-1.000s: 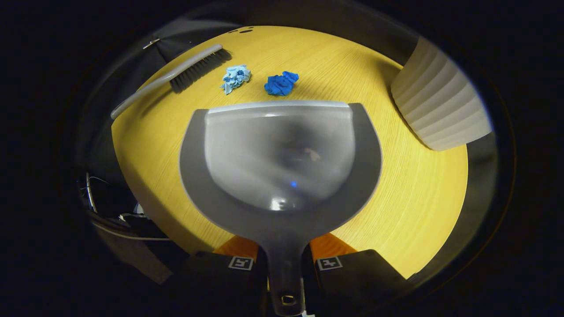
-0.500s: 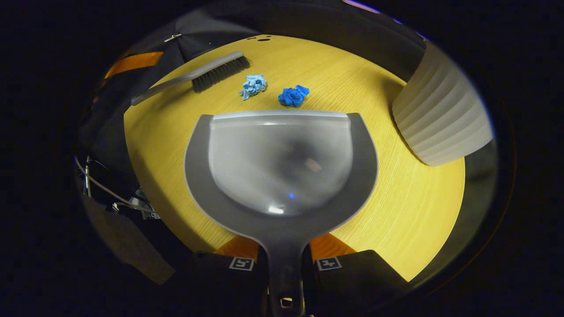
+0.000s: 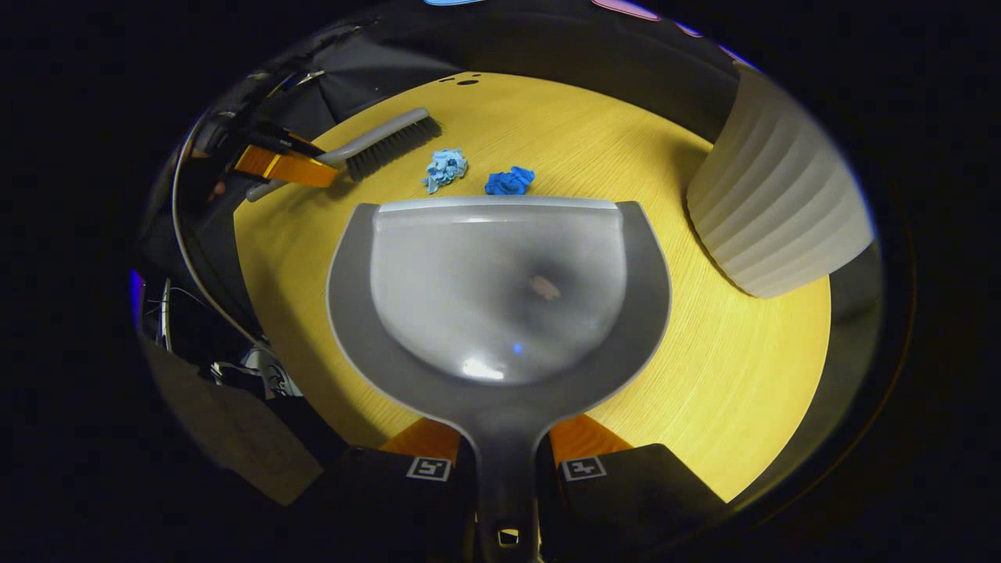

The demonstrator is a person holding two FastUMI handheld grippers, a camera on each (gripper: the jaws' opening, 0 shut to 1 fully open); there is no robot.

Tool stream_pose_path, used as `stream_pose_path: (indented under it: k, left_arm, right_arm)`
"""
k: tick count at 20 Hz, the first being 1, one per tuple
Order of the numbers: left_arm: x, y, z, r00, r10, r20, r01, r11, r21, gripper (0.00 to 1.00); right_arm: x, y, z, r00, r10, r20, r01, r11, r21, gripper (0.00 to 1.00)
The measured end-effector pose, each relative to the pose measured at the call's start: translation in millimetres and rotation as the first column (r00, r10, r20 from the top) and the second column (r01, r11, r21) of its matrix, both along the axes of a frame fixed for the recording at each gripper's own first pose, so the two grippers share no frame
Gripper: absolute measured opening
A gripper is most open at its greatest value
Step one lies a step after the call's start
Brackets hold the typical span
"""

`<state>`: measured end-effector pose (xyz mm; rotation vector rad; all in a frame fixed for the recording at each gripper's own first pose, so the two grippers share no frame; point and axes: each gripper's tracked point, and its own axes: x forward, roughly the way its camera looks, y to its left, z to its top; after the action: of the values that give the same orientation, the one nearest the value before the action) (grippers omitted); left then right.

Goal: Pick up the small broom and dustpan from the desktop, sweep the trash into the dustpan with the broom, and then empty the trash into the garbage bin.

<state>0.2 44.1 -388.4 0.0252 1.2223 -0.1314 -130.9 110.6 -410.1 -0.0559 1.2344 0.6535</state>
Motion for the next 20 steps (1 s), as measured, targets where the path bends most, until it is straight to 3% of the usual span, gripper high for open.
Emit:
stream_pose_path:
  k: [2,6,8,9,10,14,20]
  left_arm:
    - [2,1,-10,0.999,0.01,-0.036,-0.01,1.0,0.005,0.92]
    - [6,4,-22,0.997,-0.009,-0.081,0.012,0.999,0.034,0.71]
    - [7,6,-29,0.995,-0.01,-0.103,0.016,0.999,0.049,0.55]
    - [8,8,-30,0.994,-0.006,-0.109,0.012,0.998,0.054,0.4]
    - [8,9,-33,0.993,0.0,-0.115,0.006,0.998,0.056,0.33]
    - [15,12,-33,0.992,-0.018,-0.122,0.026,0.998,0.062,0.28]
    - [44,-13,-28,0.985,-0.151,-0.088,0.157,0.985,0.071,0.25]
  right_arm:
    - [1,-1,-3,1.0,0.009,-0.001,-0.009,1.0,-0.004,0.36]
    - [-1,-2,-5,1.0,0.023,-0.018,-0.023,1.0,0.006,0.36]
    - [-2,-2,-7,0.999,0.036,-0.027,-0.036,0.999,0.006,0.36]
    - [-3,-1,-8,0.999,0.043,-0.033,-0.043,0.999,0.008,0.36]
    - [-3,1,-9,0.998,0.051,-0.039,-0.051,0.999,0.01,0.36]
    - [-4,2,-12,0.995,0.076,-0.062,-0.076,0.997,0.01,0.36]
    - [5,3,-14,0.995,0.086,-0.056,-0.086,0.996,0.01,0.36]
